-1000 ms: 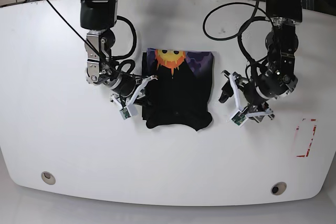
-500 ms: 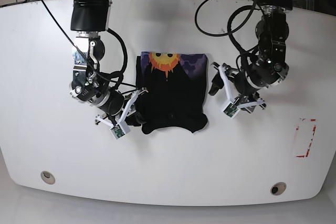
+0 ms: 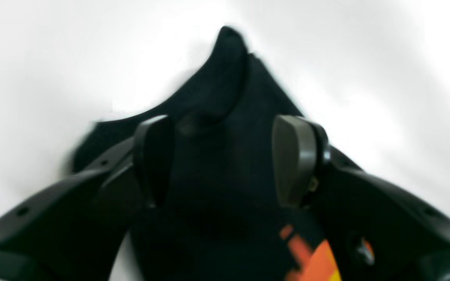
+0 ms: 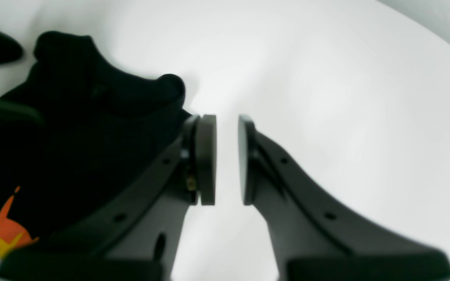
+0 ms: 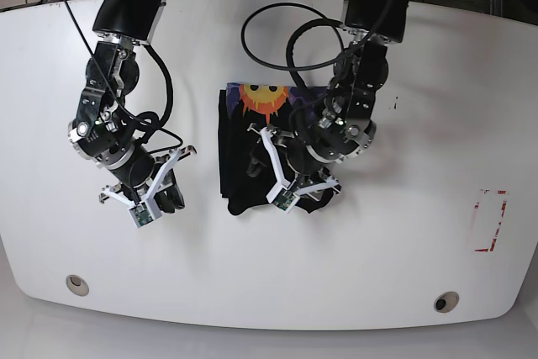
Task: Layout the t-shirt on the table in an organized manner, then fold the t-shirt properly
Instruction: 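Grasp the folded shirt with the left gripper, then carry the folded shirt with the left gripper to the table edge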
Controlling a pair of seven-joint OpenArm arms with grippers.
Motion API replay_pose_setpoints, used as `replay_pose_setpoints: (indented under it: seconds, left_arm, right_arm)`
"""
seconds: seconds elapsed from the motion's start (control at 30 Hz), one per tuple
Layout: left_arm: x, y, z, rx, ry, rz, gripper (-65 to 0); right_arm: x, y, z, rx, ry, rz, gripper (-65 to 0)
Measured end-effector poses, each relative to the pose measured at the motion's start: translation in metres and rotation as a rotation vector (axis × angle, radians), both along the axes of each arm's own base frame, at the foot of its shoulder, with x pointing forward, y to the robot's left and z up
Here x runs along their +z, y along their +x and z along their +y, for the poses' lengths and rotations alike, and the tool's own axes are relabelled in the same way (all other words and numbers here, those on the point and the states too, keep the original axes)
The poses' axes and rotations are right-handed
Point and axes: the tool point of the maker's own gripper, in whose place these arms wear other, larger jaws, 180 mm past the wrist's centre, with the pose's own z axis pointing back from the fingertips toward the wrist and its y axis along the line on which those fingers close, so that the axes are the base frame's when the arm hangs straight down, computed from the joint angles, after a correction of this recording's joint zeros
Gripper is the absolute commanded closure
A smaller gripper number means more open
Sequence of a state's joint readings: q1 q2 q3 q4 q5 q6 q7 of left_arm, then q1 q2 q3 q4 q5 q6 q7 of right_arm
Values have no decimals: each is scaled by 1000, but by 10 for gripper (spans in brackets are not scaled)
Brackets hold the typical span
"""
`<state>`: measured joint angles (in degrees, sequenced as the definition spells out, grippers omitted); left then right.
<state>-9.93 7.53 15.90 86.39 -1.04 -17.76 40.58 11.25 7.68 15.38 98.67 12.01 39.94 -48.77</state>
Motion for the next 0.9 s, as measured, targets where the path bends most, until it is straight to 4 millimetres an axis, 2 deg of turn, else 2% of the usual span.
replay_pose_setpoints:
  seconds: [0.2,0.37,0.53,0.7,0.8,0.9]
  left_arm:
    - [-44,-7,8,150,11,94,-374]
    - [-76,-20,12,166,15,143,-374]
    - [-91,-19,16,144,3,138,-374]
    - [-97,-23,33,147,1,113,-374]
    - [-97,-31,52,117,23,95,-374]
    - [-94,-39,86,74,81,87,-374]
  right_arm:
    - [-5,-12,-13,-28,-15,14,-97]
    - [-9,-18,-18,-38,-33,28,-97]
    - [-10,-23,-14,-26,-29,27,-97]
    - [-11,-28,-13,-25,-34,28,-97]
    - [-12,-30,-13,-24,-37,31,-97]
    - [-14,-32,-13,-24,-37,37,-97]
